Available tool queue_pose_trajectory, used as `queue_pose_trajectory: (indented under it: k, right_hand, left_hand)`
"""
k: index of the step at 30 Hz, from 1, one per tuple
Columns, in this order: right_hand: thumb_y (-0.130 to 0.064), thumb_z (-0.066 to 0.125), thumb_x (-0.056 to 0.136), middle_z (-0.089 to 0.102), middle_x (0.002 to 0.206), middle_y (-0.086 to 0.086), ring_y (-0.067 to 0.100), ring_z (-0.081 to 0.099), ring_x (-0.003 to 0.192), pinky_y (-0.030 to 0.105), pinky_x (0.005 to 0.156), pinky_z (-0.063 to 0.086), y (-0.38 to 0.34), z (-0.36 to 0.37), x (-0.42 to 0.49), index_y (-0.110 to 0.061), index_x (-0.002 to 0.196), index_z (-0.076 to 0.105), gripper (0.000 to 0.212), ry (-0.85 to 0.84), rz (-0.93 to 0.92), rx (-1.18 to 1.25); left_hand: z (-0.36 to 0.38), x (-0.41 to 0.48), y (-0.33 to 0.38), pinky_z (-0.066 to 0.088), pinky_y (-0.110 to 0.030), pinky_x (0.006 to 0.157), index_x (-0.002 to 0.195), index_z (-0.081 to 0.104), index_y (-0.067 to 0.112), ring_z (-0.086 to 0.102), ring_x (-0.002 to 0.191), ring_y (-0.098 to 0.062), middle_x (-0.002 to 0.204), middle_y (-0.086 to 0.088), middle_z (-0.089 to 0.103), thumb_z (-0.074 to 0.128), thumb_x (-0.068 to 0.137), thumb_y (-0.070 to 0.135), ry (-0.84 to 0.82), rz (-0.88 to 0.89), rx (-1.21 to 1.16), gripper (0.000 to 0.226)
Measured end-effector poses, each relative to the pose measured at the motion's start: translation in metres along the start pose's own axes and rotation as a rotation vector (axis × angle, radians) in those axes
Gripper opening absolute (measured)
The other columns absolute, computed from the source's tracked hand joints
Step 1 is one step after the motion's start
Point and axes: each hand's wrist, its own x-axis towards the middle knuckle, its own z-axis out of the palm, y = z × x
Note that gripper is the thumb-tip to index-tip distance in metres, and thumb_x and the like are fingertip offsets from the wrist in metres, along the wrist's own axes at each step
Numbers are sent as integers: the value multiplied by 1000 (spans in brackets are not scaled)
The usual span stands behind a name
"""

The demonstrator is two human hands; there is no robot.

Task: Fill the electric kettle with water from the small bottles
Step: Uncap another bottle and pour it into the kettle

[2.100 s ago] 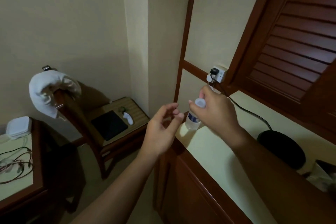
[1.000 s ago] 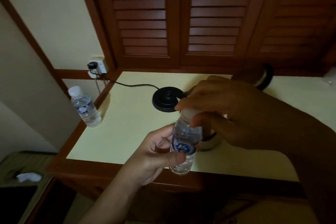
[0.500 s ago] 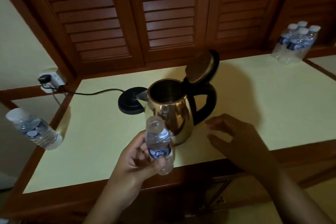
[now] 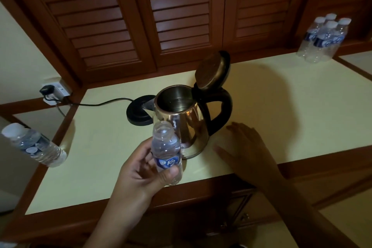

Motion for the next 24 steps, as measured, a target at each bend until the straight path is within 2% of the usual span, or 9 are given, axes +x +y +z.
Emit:
queue_pose_trajectory:
  k: [2,5,7,9,11,15,19,22,24]
  right_hand:
    - [-87,22,86,23,167,3,24,16,156,51,126,12,2,7,2,-20,158,23,98,-58,-7,-141]
    - [-90,12,84,8,171,3,24,4,158,54,126,4,-1,10,5,-21,162,6,104,-88,-30,-222]
    - [-91,11,83,6,171,2,24,2,158,54,126,3,-1,10,7,-21,162,4,106,-95,-48,-251]
    - [-90,12,84,5,171,2,24,1,158,55,126,2,0,11,8,-21,162,5,105,-104,-58,-269]
    - [-90,12,84,5,171,2,24,0,158,55,126,1,0,12,8,-21,162,6,105,-106,-57,-270]
    - [-91,6,81,7,171,1,23,1,158,55,125,2,1,16,9,-22,163,8,107,-97,-50,-290]
    - [-91,6,82,3,172,0,22,-2,158,54,126,-1,2,18,10,-24,163,3,105,-106,-45,-315]
    - [-92,6,82,3,172,-1,22,-2,158,53,126,-1,3,18,10,-25,163,4,105,-101,-43,-317]
    - [-92,5,81,4,171,-1,22,-1,158,53,126,0,3,18,10,-25,163,5,105,-100,-40,-330]
  left_hand:
    - [0,1,8,62,-28,80,120,75,28,77,104,-19,115,-6,80,81,77,4,54,33,33,50]
    - [-2,3,25,61,-21,79,128,70,24,76,100,-8,113,3,80,79,74,9,122,88,121,57]
    - [-5,5,38,60,-18,78,131,68,27,74,98,-3,115,7,79,81,73,16,170,122,190,60]
    - [-8,9,50,62,-22,80,133,68,30,73,104,-4,120,9,78,82,73,20,207,147,239,62]
    - [-11,14,62,62,-30,86,134,67,30,72,111,-7,124,11,76,83,75,20,226,168,268,62]
    - [-19,32,80,57,-33,93,128,71,37,72,112,-3,121,19,77,87,78,14,255,181,360,58]
    - [-33,56,83,54,-24,86,125,75,35,72,104,-1,115,16,79,93,75,15,255,128,467,57]
    - [-39,70,84,52,-19,87,126,75,35,69,103,2,116,18,75,96,73,18,297,130,641,59]
    - [-41,76,85,52,-26,96,131,71,37,64,108,-4,118,19,69,95,74,28,323,158,836,63]
